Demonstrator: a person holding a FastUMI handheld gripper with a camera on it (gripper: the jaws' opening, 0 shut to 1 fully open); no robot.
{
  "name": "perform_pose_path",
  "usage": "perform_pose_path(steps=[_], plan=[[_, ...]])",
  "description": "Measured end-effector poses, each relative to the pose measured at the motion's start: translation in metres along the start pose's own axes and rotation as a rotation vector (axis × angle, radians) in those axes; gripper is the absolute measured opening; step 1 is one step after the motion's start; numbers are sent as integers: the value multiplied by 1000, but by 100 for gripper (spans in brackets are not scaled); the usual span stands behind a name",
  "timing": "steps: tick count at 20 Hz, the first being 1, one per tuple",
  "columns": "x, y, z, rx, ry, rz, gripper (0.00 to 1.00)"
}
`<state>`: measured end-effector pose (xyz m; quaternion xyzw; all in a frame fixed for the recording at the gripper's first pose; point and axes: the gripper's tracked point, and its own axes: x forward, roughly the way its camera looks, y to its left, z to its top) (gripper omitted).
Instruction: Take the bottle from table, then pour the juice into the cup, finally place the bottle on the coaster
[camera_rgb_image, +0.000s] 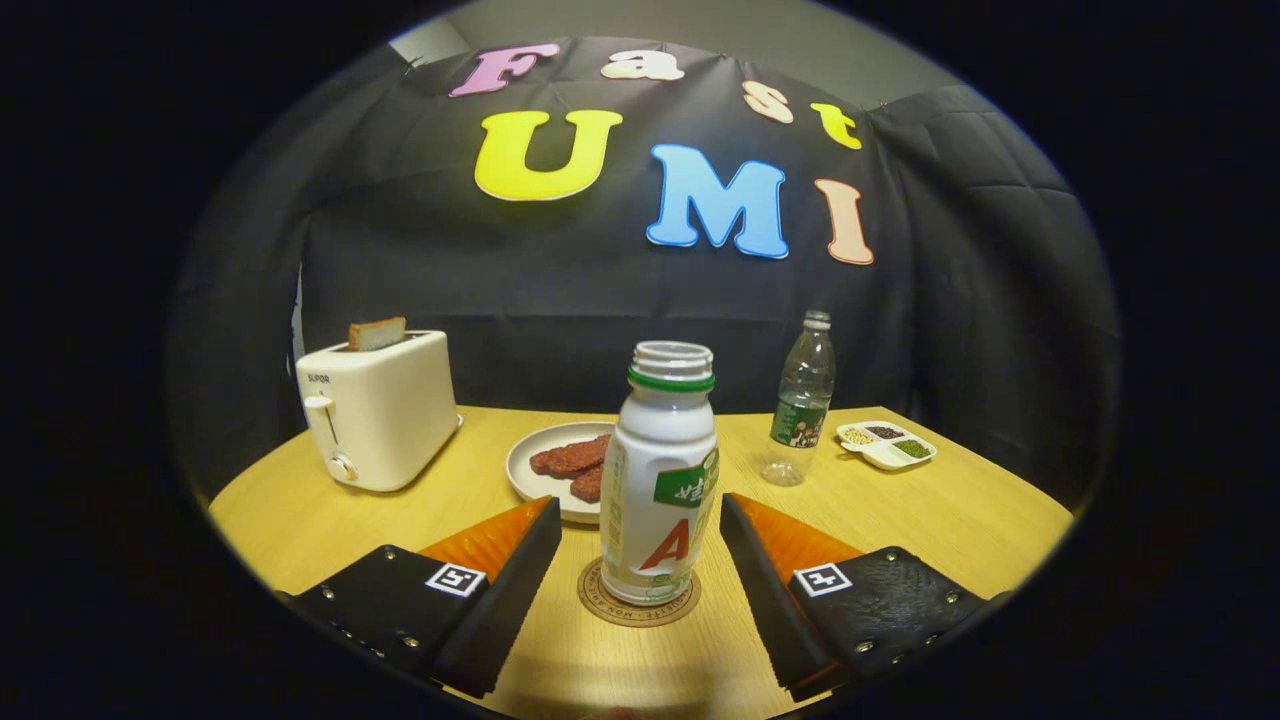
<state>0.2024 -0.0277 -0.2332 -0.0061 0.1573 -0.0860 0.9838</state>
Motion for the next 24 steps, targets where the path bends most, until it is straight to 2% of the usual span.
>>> perform_pose_path(steps=[8,13,17,21,24], plan=[[-77,2,82,81,-107,85,96],[-135,-10,125,105,-167,99,97],[-180,-21,143,121,-196,104,97],[-219,-23,154,78,-207,139,97],[-237,-23,166,87,-266,167,97]])
